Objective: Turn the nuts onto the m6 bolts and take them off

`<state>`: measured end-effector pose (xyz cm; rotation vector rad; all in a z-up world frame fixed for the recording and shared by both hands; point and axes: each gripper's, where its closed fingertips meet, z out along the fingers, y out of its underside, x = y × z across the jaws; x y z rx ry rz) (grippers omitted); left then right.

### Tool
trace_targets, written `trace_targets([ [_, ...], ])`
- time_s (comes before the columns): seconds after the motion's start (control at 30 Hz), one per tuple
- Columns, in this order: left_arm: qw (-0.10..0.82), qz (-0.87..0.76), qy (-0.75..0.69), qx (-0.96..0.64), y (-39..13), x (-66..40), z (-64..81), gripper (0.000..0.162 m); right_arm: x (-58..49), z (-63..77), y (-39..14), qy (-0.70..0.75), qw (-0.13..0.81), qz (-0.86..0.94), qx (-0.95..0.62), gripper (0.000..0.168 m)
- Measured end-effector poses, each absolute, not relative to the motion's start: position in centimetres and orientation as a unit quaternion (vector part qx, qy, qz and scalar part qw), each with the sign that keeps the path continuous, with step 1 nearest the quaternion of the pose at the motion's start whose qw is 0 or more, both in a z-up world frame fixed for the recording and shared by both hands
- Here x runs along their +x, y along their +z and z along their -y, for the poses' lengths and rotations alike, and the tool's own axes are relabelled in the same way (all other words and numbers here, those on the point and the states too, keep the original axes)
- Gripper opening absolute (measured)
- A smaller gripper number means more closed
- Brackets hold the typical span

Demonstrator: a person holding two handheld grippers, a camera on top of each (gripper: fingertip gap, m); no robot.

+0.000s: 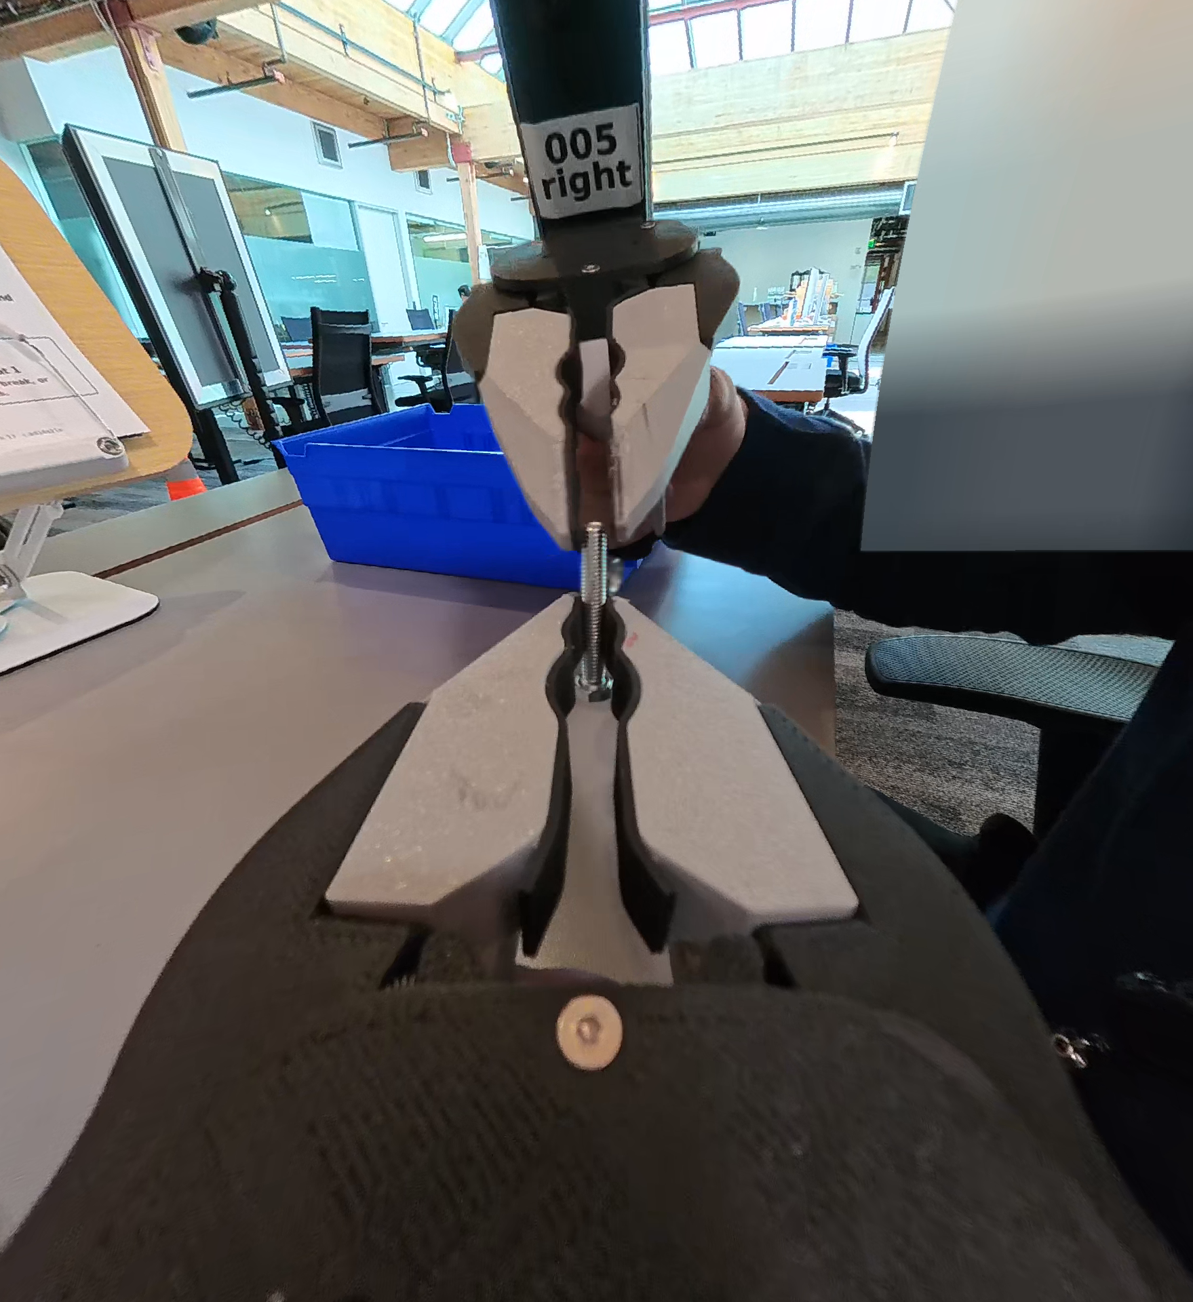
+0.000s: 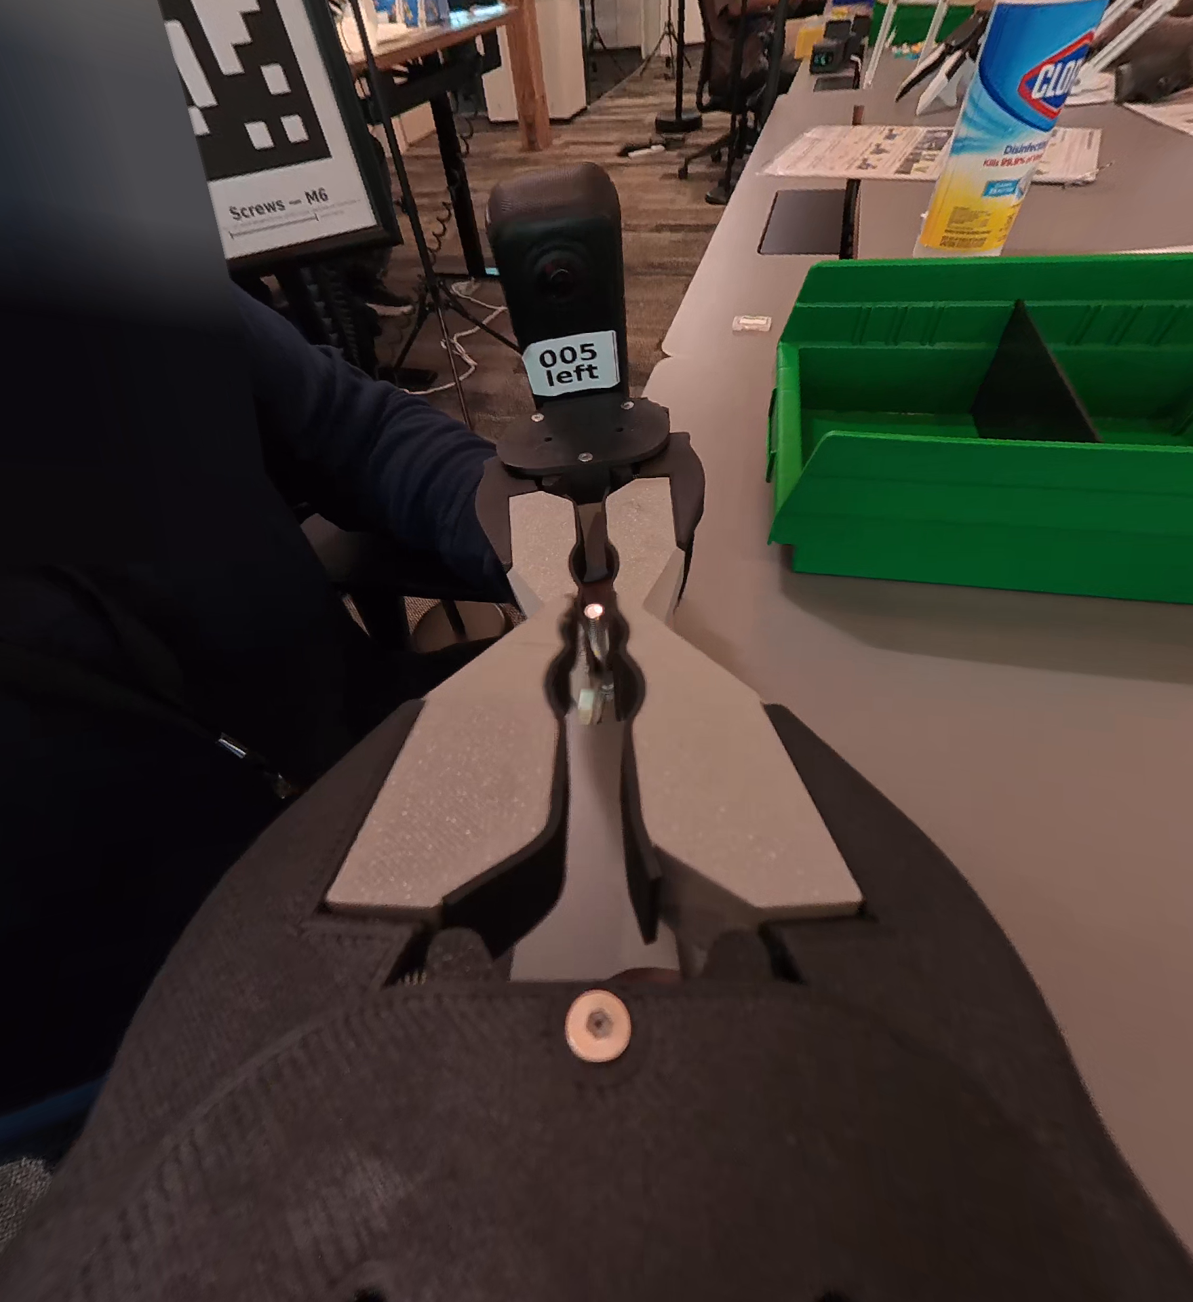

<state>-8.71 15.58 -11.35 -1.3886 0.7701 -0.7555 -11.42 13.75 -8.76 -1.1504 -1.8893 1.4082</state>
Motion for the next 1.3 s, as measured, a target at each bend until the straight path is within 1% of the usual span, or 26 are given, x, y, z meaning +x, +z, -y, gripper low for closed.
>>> trace_targets([
  [0.13, 0.641, -0.325, -0.309, -0.623, -11.6, -9.2, -16.4, 0.002, -11.7, -14.6, -9.0, 0.509, 0.277, 0.688, -0.436, 0.002],
  [0.27, 0.629, -0.282, -0.261, -0.676, -12.7, -10.7, -18.8, 0.002, -12.0, -17.3, -9.4, 0.502, 0.299, 0.647, -0.49, 0.001],
  [0.3, 0.628, -0.273, -0.253, -0.683, -12.8, -11.0, -19.2, 0.002, -11.7, -18.0, -9.7, 0.491, 0.309, 0.64, -0.504, 0.003],
  [0.4, 0.631, -0.265, -0.25, -0.685, -12.8, -11.3, -19.4, 0.002, -10.4, -19.8, -10.0, 0.463, 0.366, 0.611, -0.527, 0.008],
  [0.5, 0.635, -0.264, -0.251, -0.681, -12.6, -11.3, -19.4, 0.002, -9.5, -22.4, -9.8, 0.434, 0.455, 0.56, -0.539, 0.009],
  [0.53, 0.633, -0.267, -0.255, -0.68, -12.7, -11.2, -19.4, 0.002, -9.5, -22.5, -10.0, 0.434, 0.471, 0.557, -0.528, 0.005],
  [0.6, 0.635, -0.268, -0.257, -0.677, -12.6, -11.1, -19.4, 0.002, -9.5, -21.7, -10.3, 0.459, 0.479, 0.567, -0.489, 0.0],
  [0.67, 0.639, -0.272, -0.258, -0.672, -12.4, -11.1, -19.2, 0.002, -9.9, -22.1, -10.9, 0.465, 0.468, 0.567, -0.493, 0.0],
  [0.73, 0.643, -0.275, -0.257, -0.667, -12.3, -11.1, -19.0, 0.002, -10.3, -21.7, -11.2, 0.471, 0.447, 0.579, -0.492, 0.005],
  [1.0, 0.638, -0.282, -0.254, -0.671, -12.5, -10.8, -19.0, 0.002, -10.5, -21.6, -12.3, 0.449, 0.445, 0.591, -0.501, 0.017],
  [1.07, 0.639, -0.283, -0.251, -0.669, -12.5, -10.8, -18.9, 0.002, -9.8, -21.6, -11.8, 0.448, 0.443, 0.578, -0.519, 0.026],
  [1.1, 0.64, -0.286, -0.251, -0.668, -12.5, -10.7, -18.9, 0.002, -8.9, -20.8, -10.3, 0.466, 0.44, 0.564, -0.521, 0.031],
  [1.17, 0.639, -0.291, -0.253, -0.666, -12.5, -10.6, -18.7, 0.002, -5.2, -18.6, -7.1, 0.484, 0.443, 0.539, -0.528, 0.016],
  [1.2, 0.639, -0.292, -0.254, -0.665, -12.5, -10.6, -18.7, 0.002, -2.4, -17.7, -6.4, 0.465, 0.441, 0.543, -0.543, 0.017],
  [1.3, 0.634, -0.298, -0.261, -0.664, -12.5, -10.3, -18.6, 0.002, 8.9, -19.9, -7.4, 0.309, 0.486, 0.503, -0.645, 0.019],
])
